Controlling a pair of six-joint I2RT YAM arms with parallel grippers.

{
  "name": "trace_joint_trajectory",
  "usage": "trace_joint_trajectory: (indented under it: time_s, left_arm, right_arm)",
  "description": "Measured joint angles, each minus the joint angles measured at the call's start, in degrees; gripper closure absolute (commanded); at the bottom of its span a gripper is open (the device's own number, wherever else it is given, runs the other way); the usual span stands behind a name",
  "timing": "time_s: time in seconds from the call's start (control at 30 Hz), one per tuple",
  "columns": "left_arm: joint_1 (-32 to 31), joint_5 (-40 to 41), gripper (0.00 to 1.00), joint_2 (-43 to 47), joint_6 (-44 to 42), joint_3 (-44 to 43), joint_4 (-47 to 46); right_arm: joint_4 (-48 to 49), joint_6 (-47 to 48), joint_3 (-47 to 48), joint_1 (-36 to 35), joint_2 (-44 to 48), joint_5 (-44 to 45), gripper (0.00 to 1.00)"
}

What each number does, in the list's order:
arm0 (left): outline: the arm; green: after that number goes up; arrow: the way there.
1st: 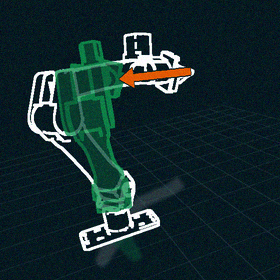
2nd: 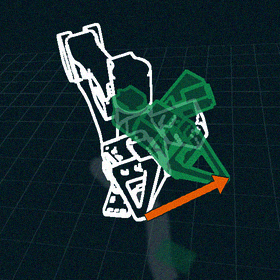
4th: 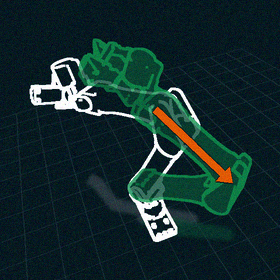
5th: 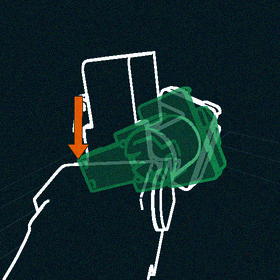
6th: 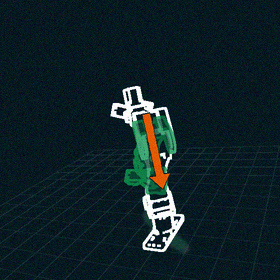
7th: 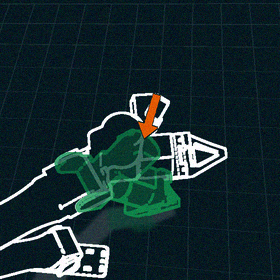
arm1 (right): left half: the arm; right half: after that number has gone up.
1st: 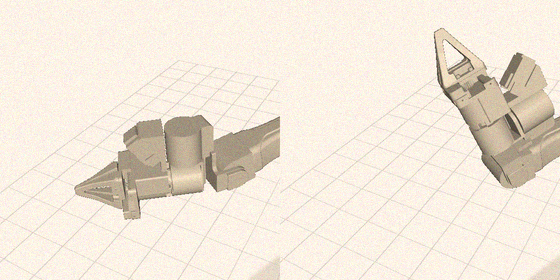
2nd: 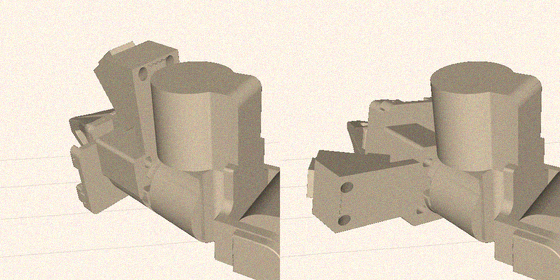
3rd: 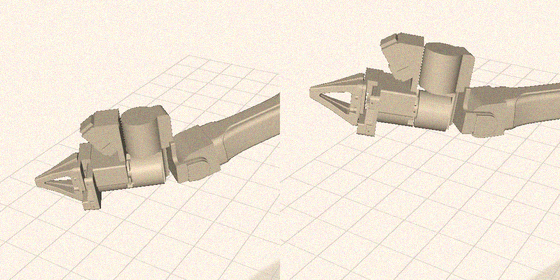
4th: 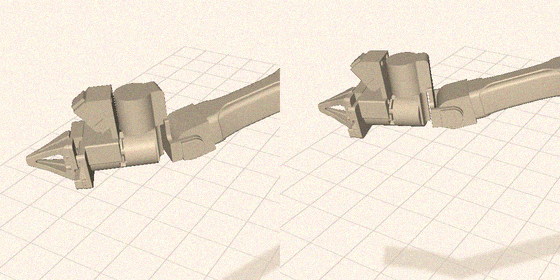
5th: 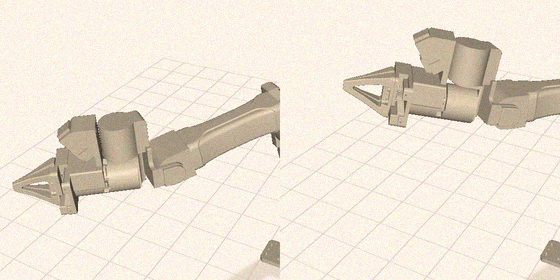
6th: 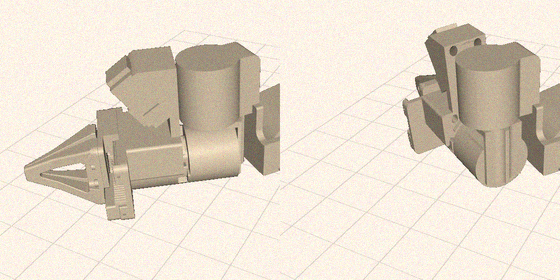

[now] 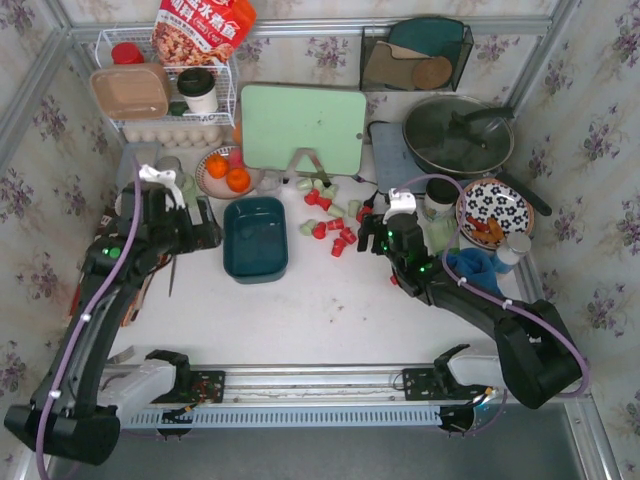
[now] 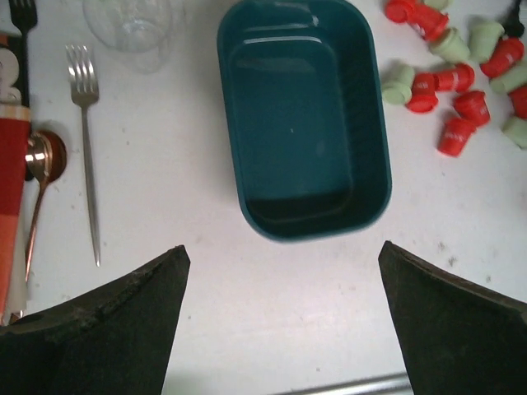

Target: Mix the coffee capsules in the storage basket

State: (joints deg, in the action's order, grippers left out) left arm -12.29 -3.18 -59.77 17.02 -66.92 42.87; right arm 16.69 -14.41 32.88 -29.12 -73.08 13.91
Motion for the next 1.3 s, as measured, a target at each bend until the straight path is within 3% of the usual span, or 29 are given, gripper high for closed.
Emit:
trace_joint_trajectory:
  time_s: [0.27,0.5,0.83,1.3]
  left_arm:
    - [0.0,-2.6,0.01,11.6,-3.5,6.3,3.5]
    - [1.6,-2.9,0.01,16.6,-4.7,9.0,4.0]
    - [2.9,-5.1,0.01,19.1,-4.9,9.6,3.7]
    - [3.7,-6.5,0.01,20.2,-4.9,9.8,3.7]
  right_arm:
    - [-0.3,-0.3,2.0,-1.2,-0.4,1.3,0.19]
    - [-0.5,-2.4,8.8,-4.8,-10.5,1.0,0.26]
    - [-7.4,-13.0,18.8,-8.7,-24.5,7.3,0.36]
    - [-9.7,-20.2,18.1,-9.6,-28.4,8.3,0.48]
